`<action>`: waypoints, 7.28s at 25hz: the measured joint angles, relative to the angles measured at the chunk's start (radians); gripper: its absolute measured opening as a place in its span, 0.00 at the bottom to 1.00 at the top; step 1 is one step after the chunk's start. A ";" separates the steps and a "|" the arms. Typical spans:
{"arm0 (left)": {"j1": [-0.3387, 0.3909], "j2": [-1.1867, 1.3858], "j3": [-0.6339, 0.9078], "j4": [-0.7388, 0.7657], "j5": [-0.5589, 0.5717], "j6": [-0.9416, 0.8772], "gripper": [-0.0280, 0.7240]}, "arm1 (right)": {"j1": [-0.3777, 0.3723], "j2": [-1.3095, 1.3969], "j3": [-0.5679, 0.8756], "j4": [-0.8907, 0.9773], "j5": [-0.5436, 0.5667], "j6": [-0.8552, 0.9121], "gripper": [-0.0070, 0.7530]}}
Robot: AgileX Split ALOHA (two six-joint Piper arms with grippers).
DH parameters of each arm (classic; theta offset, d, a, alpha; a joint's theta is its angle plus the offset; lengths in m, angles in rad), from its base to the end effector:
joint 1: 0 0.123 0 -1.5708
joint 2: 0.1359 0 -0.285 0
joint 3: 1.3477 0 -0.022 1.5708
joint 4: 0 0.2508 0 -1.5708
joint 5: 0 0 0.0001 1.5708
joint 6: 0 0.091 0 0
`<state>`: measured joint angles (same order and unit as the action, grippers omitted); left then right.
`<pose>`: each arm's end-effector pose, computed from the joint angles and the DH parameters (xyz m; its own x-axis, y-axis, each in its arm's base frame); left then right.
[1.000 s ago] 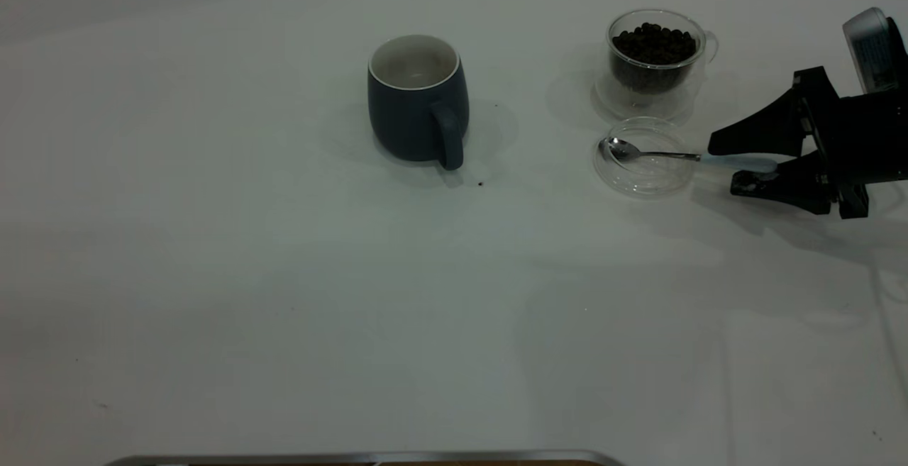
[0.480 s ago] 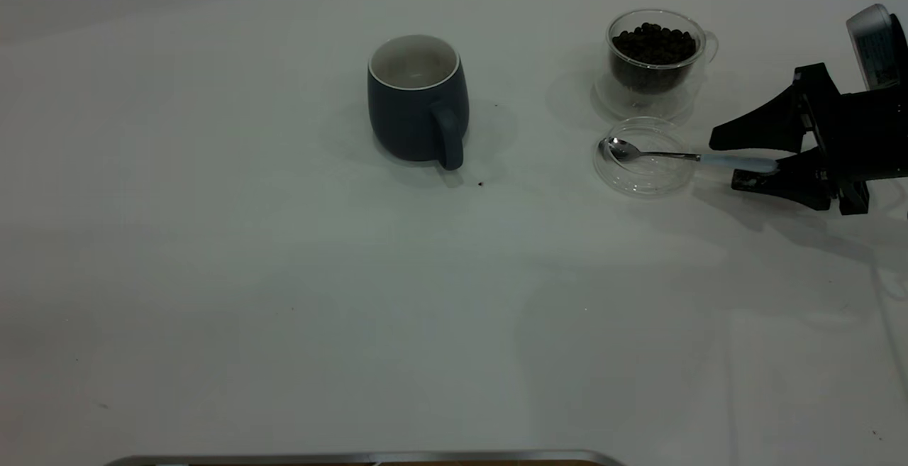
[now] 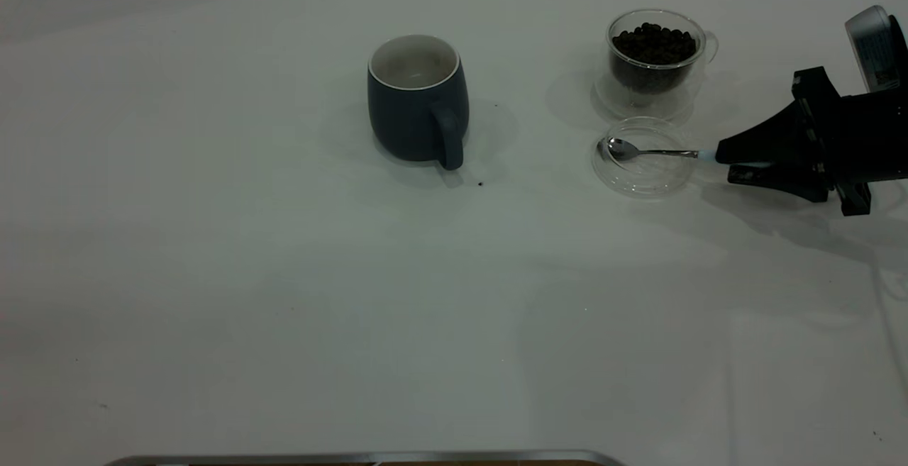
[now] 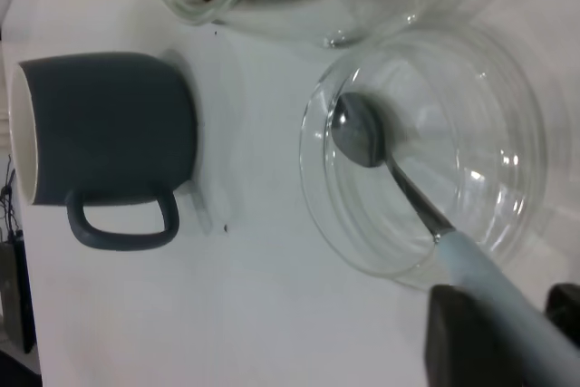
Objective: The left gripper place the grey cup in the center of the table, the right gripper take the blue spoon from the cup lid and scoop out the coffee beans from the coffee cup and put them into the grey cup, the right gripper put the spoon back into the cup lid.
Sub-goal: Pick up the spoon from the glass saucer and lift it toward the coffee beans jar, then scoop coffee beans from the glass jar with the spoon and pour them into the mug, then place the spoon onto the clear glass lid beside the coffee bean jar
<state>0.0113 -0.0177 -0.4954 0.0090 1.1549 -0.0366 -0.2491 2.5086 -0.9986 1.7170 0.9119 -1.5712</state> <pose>-0.0112 0.0006 0.2684 -0.5257 -0.0389 -0.8498 -0.0356 0.9991 -0.0237 0.3353 -0.0118 -0.0394 -0.9124 0.3822 -0.1462 0.1215 0.5942 0.7951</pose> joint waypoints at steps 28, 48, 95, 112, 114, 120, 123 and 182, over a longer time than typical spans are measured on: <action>0.000 0.000 0.000 0.001 0.000 -0.002 0.70 | -0.049 -0.347 -0.116 -0.329 0.069 0.341 0.15; 0.000 0.000 0.000 0.001 0.000 -0.001 0.70 | -0.038 -0.107 -0.385 -0.426 0.067 0.615 0.15; 0.000 0.000 0.000 0.002 0.000 -0.002 0.70 | -0.096 -0.060 -0.398 -0.382 0.230 0.609 0.15; 0.000 0.000 0.000 0.002 0.000 -0.001 0.70 | 0.052 -0.069 -0.398 -0.313 0.233 0.600 0.15; 0.000 0.000 0.000 0.002 0.000 -0.001 0.70 | 0.059 -0.086 -0.398 -0.313 0.233 0.600 0.15; 0.000 0.000 0.000 0.002 0.000 -0.001 0.70 | 0.095 -0.135 -0.398 -0.314 0.237 0.612 0.15; 0.000 0.000 0.000 0.002 0.000 -0.001 0.70 | 0.133 -0.138 -0.398 -0.315 0.237 0.618 0.15; 0.000 0.000 0.000 0.002 0.000 0.000 0.70 | 0.418 -0.275 -0.397 -0.335 -0.069 0.181 0.15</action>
<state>0.0113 -0.0177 -0.4954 0.0109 1.1549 -0.0371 0.1692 2.2341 -1.3956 1.3823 0.8426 -1.3905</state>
